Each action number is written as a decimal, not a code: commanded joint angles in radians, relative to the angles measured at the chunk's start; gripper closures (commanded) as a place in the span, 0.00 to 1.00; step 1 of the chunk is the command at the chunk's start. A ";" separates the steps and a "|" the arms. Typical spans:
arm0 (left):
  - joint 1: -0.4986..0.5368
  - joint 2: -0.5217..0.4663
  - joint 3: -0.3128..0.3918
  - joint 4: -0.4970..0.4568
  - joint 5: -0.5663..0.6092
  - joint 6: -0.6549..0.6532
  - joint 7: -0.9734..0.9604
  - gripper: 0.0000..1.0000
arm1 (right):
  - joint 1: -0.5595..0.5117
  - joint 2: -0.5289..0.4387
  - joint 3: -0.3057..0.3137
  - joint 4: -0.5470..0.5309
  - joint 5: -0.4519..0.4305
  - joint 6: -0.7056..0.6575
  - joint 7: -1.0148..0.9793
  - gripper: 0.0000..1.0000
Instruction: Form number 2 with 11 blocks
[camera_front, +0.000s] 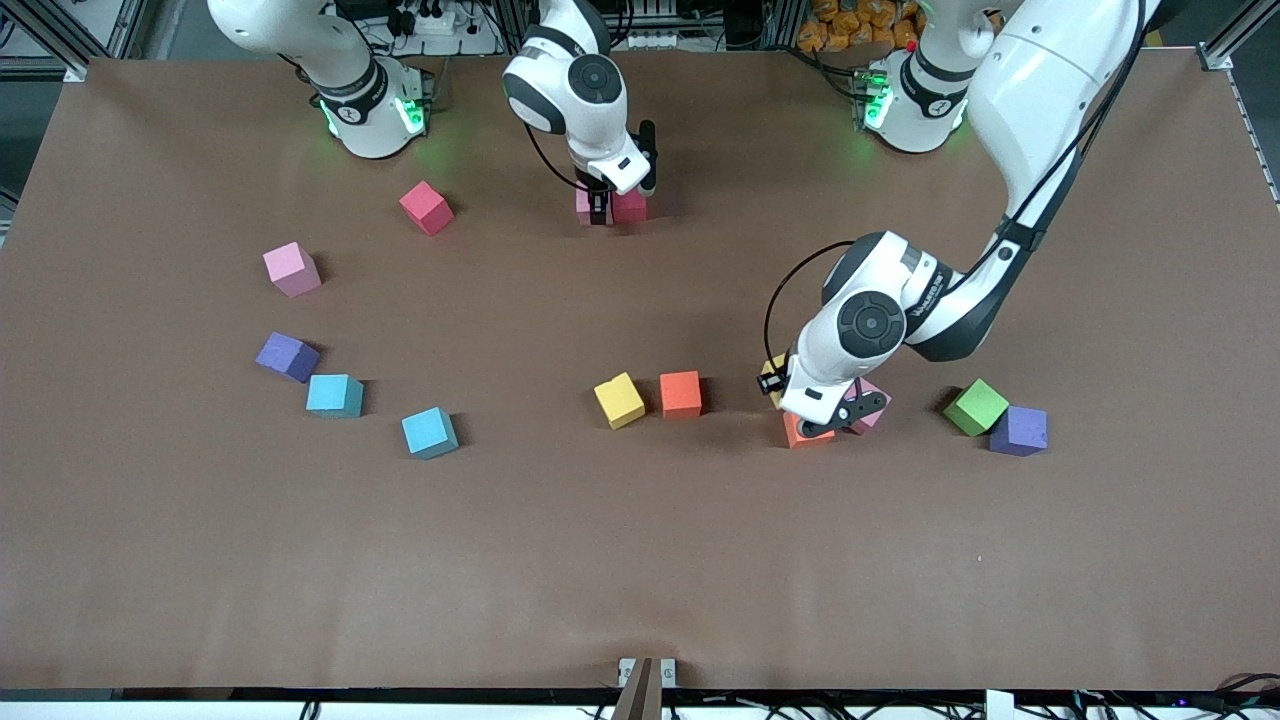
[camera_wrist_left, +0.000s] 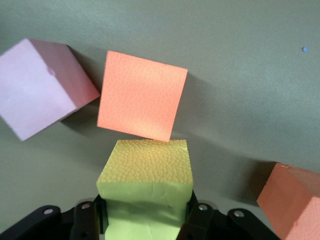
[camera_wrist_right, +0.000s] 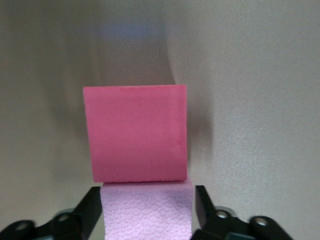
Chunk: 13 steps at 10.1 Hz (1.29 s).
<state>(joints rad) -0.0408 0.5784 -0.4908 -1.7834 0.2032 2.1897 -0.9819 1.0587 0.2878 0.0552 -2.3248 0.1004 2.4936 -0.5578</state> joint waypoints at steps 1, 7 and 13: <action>0.002 -0.043 -0.003 -0.014 0.012 -0.036 -0.017 0.69 | 0.023 -0.001 -0.015 0.012 0.016 -0.002 0.009 0.00; -0.057 -0.216 -0.018 -0.076 -0.105 -0.180 -0.116 0.70 | 0.011 -0.070 -0.017 0.005 0.016 -0.065 0.010 0.00; -0.060 -0.272 -0.084 -0.163 -0.229 -0.150 -0.279 0.71 | -0.071 -0.165 -0.119 0.036 0.085 -0.176 0.001 0.00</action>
<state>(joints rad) -0.1084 0.3582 -0.5754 -1.8944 0.0137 2.0153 -1.2478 1.0243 0.1634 -0.0125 -2.2981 0.1580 2.3521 -0.5467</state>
